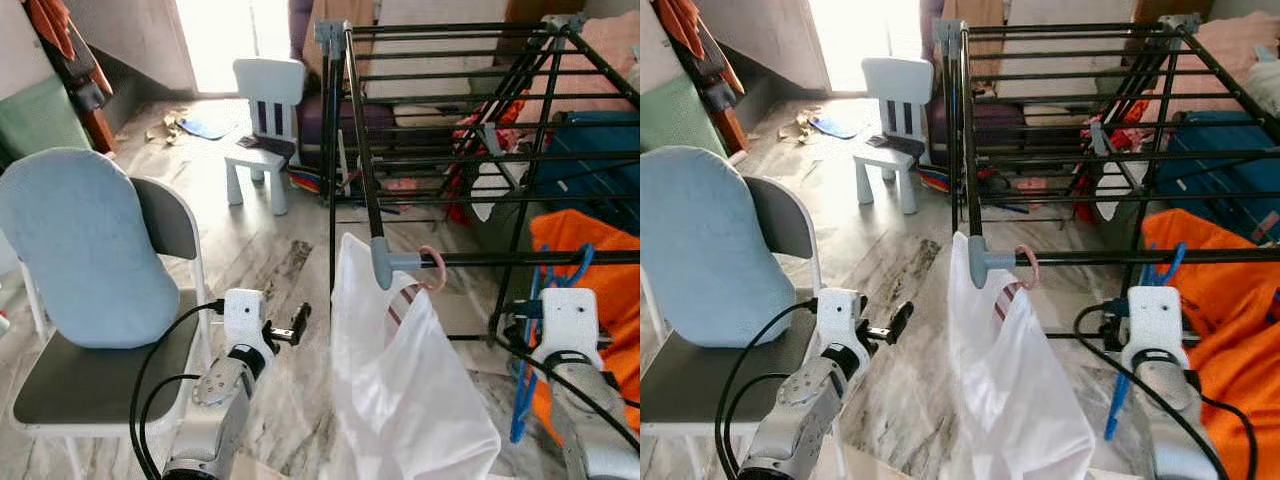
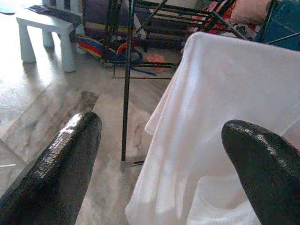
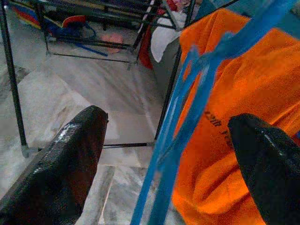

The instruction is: Hang hanger

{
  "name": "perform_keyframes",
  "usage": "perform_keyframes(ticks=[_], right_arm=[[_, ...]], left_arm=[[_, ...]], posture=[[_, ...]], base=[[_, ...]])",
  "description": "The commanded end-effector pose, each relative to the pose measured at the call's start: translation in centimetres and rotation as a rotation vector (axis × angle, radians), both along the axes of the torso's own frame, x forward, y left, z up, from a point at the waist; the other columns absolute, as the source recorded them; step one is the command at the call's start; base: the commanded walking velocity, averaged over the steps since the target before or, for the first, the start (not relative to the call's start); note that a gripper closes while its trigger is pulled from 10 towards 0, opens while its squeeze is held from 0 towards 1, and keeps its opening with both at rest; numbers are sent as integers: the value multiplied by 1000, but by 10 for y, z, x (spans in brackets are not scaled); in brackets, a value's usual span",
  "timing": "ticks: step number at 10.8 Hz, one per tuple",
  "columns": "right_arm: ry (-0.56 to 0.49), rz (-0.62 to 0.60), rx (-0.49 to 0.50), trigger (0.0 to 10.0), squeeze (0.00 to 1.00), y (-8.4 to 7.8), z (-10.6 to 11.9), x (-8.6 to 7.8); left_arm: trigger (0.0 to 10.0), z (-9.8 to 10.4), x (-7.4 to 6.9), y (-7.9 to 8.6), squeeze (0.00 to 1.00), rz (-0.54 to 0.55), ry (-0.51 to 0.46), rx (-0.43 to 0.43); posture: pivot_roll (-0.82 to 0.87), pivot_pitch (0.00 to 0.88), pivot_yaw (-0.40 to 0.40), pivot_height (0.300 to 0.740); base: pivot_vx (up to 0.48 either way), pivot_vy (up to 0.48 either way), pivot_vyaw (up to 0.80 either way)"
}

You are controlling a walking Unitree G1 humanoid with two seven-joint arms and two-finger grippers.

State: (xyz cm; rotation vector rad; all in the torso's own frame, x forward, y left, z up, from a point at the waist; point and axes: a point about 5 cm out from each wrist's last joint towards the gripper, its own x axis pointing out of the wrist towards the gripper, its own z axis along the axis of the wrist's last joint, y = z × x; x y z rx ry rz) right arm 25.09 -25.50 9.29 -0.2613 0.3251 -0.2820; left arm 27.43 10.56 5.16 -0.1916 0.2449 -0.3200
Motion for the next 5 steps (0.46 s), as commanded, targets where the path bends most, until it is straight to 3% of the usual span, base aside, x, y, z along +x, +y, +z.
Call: perform_keyframes(ticks=[1, 2, 3, 5], right_arm=[[-19, 4, -1, 10000, 153, 3, 4, 2], [-22, 6, -1, 10000, 133, 4, 4, 3], [-24, 10, 0, 10000, 12, 5, 5, 4], [-34, 23, 0, 10000, 4, 9, 7, 7]], left_arm=[[10000, 0, 1, 0, 0, -2, -1, 16], [10000, 0, 1, 0, 0, -2, 0, 17], [10000, 0, 1, 0, 0, -2, -2, 19], [10000, 0, 2, 0, 0, 1, 1, 25]], posture=[[-232, 0, 25, 740], [-232, 0, 26, 740], [-232, 0, 26, 740], [-232, 0, 26, 740]], base=[[-277, 0, 0], [-285, 0, 0], [-304, 0, 0], [-306, 0, 0]])
